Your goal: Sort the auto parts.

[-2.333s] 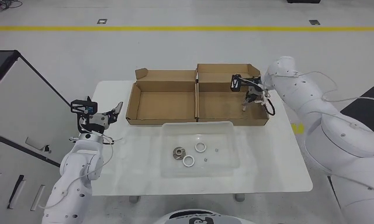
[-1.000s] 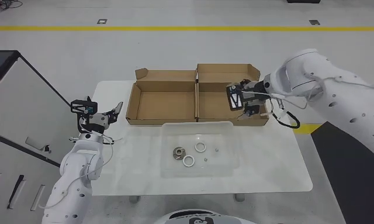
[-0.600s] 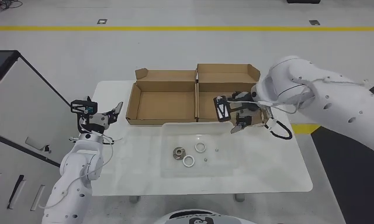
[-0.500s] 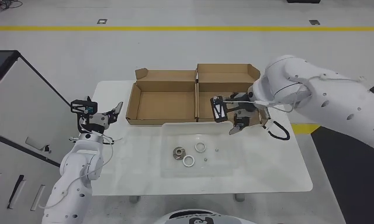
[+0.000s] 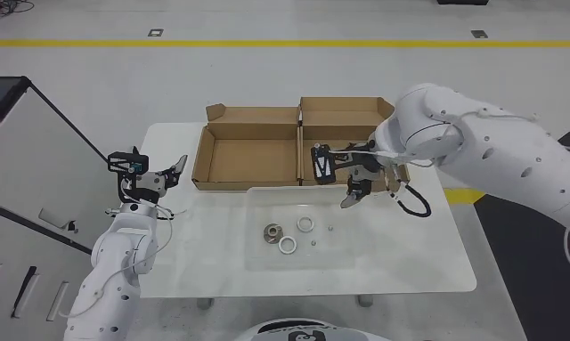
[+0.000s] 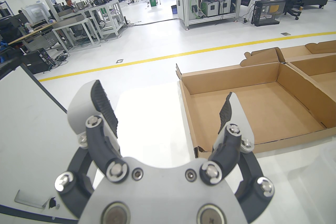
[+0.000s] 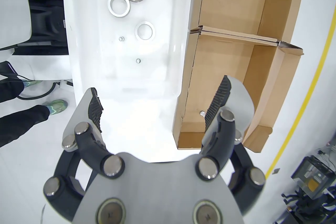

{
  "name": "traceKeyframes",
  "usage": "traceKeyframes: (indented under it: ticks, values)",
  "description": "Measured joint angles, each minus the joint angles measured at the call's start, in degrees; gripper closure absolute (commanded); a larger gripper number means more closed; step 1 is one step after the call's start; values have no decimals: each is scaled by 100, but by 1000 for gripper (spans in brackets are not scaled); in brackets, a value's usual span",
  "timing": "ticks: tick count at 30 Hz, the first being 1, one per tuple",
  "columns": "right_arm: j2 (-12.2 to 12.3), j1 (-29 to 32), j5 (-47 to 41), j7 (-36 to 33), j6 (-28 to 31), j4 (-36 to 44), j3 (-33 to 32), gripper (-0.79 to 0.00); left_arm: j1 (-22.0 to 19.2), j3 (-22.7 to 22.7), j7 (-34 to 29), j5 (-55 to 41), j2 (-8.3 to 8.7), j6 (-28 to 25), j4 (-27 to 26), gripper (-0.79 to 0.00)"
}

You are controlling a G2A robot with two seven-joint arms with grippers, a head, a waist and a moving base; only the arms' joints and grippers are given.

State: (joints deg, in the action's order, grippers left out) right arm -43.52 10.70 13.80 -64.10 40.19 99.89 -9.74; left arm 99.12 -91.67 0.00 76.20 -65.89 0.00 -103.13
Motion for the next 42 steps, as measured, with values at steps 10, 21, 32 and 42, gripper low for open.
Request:
traceKeyframes:
  ticks: [10,21,32,42]
  values:
    - [-104,85,-351,-633,-644,126,-1,-785,0,0,0,0,0,0,0,-785]
    - [-629,287,-1010,-1769,-1770,-17,0,-785,0,0,0,0,0,0,0,-785]
    - [-1122,826,-886,-2256,-2255,-504,0,-785,0,0,0,0,0,0,0,-785]
    - [-1208,1052,-625,-2224,-2224,-638,0,-785,0,0,0,0,0,0,0,-785]
